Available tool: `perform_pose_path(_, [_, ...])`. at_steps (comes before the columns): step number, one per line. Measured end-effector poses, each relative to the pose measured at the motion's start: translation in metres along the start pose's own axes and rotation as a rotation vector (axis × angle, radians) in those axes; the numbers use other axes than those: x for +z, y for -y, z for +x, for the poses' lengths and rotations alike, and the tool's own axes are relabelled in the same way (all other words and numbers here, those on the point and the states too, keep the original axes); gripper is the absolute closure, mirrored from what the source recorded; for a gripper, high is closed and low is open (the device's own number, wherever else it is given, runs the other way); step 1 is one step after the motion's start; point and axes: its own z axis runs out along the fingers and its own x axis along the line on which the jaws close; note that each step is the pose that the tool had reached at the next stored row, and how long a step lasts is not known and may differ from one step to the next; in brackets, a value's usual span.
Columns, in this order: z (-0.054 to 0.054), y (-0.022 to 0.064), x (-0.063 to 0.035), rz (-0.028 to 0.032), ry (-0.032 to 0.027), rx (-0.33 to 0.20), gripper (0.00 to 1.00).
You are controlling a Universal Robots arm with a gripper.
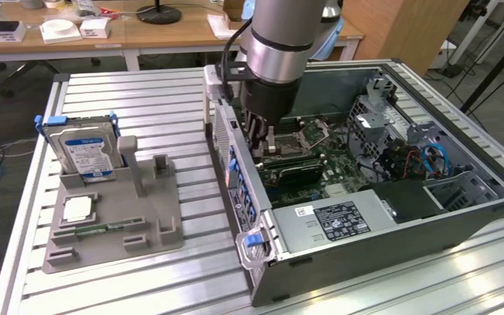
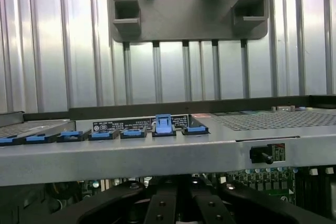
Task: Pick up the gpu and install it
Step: 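Press down on the gpu until it lock into place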
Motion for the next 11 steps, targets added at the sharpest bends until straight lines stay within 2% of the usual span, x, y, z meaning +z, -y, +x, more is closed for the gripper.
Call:
perform_pose_path(4, [0.000, 0.0006, 0.0004, -0.0021, 0.0162, 0.001, 0.89])
perform_pose_path(6, [0.000, 0.0034, 0.0006, -0.0026, 0.0223, 0.001, 0.89])
perform_pose_path(11, [-0.002, 0.0218, 0.0007, -0.0025, 0.0247, 0.000, 0.89])
